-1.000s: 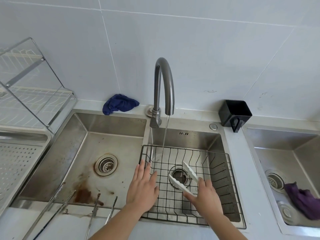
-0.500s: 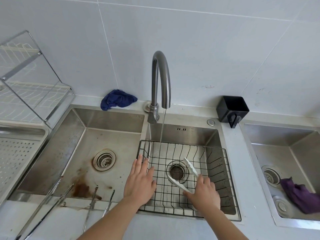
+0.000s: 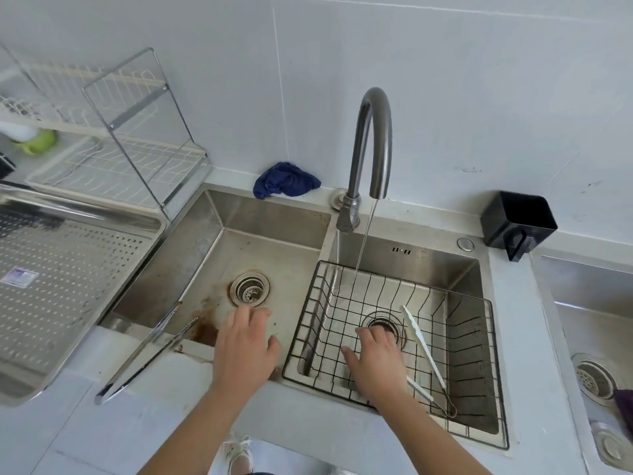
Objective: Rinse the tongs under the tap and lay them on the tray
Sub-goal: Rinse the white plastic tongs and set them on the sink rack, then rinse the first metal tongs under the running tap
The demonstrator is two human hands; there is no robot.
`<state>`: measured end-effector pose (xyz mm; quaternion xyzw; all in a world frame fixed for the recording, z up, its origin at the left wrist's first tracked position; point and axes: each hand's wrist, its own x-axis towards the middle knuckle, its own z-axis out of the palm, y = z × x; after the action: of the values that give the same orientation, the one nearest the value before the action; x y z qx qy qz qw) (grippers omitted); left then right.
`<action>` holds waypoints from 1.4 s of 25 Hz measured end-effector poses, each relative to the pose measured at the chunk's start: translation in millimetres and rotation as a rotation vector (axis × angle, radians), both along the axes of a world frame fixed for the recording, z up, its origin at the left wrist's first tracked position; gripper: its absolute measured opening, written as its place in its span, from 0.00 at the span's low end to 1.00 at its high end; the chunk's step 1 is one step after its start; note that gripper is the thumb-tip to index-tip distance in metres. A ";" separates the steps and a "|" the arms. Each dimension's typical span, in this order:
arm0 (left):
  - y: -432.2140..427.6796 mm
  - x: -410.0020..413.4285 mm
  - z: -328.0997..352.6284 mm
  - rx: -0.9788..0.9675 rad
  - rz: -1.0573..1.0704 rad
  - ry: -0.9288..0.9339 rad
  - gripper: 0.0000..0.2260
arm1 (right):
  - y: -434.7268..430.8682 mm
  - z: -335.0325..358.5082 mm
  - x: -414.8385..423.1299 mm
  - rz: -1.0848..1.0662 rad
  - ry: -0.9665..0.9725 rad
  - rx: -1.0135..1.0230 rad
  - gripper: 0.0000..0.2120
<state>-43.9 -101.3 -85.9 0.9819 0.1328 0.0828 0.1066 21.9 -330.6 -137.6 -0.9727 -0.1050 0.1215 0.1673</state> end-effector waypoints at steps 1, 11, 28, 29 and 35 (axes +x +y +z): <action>7.2 -9.4 1.5 0.008 0.046 0.039 0.21 | 3.8 -2.4 -1.5 0.021 -0.012 -0.009 0.24; 30.8 -63.2 -11.8 -0.187 0.313 0.452 0.27 | 4.1 -15.6 -6.9 0.052 -0.084 -0.010 0.22; 9.5 14.7 17.5 -0.718 0.317 0.218 0.26 | 4.7 -9.9 -5.4 0.024 -0.006 -0.010 0.23; 3.3 23.0 21.5 -0.920 0.341 0.202 0.21 | 4.5 -8.2 -4.3 0.015 0.010 0.001 0.22; -38.5 65.8 31.6 -1.565 0.446 0.209 0.08 | 21.4 30.5 40.2 -0.302 0.342 0.635 0.14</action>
<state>21.9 -139.8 -54.3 0.5766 0.3533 -0.1063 0.7290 62.1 -309.2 -107.1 -0.8426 0.0364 0.2175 0.4913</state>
